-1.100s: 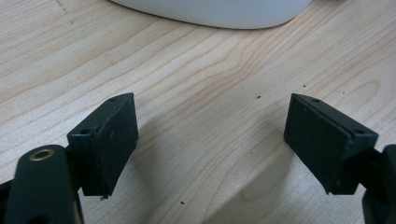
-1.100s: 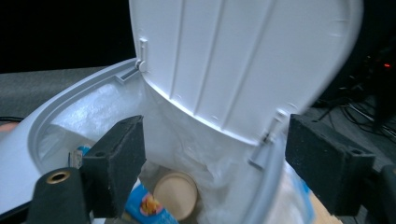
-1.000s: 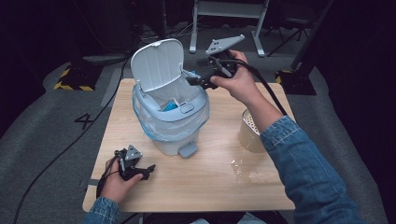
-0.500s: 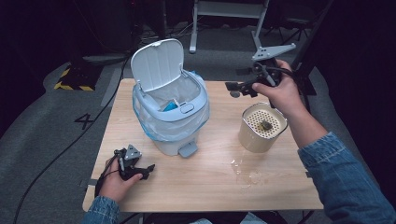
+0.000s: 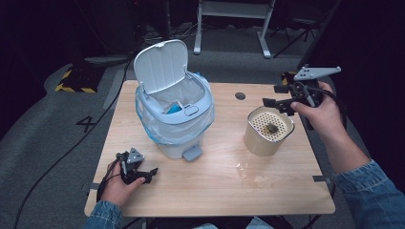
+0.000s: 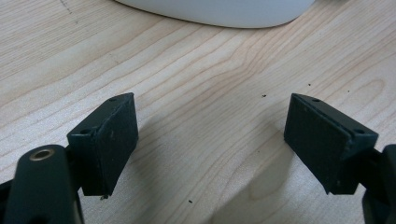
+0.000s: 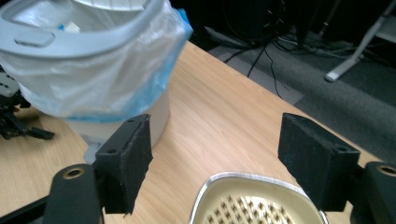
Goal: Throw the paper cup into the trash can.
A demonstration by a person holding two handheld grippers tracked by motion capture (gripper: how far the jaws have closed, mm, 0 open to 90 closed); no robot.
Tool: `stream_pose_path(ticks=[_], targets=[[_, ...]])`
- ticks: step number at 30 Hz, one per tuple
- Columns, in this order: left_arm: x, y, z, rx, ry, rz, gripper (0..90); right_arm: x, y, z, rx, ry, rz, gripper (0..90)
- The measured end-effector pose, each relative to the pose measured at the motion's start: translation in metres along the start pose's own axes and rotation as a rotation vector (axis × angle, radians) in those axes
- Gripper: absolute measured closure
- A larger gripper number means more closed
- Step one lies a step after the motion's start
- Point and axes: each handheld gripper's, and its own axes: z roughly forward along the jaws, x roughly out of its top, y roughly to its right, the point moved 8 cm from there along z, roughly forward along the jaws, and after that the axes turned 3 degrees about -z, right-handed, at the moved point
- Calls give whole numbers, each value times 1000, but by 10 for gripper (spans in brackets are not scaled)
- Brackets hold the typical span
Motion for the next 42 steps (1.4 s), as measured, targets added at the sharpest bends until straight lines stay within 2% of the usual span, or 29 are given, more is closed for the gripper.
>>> stream_pose_path(ticks=[5,14,17,21,24,27,31,34,38,42], targets=[[0,0,0,2,1,-8,178,-32,9,-12,-43,-40,11,261],[0,0,0,3,1,-9,177,-79,11,-27,-51,-46,31,250],[0,0,0,3,1,-8,177,-93,12,-29,-58,-54,32,249],[0,-1,0,7,5,-10,187,-115,9,-31,-41,-46,23,235],[0,-1,-1,9,7,-14,200,-133,7,-32,-47,-45,45,234],[0,-2,-1,13,9,-16,215,-153,7,-30,-60,-73,39,234],[1,-4,-1,20,18,-27,251,-175,6,-25,-59,-98,66,233],[0,-4,-2,21,19,-28,260,-192,7,-20,-76,-124,79,233],[0,-6,-2,32,15,-33,262,-216,6,-9,-75,-142,109,228],[-1,-5,-4,26,17,-51,282,-240,7,3,-83,-177,115,223]])
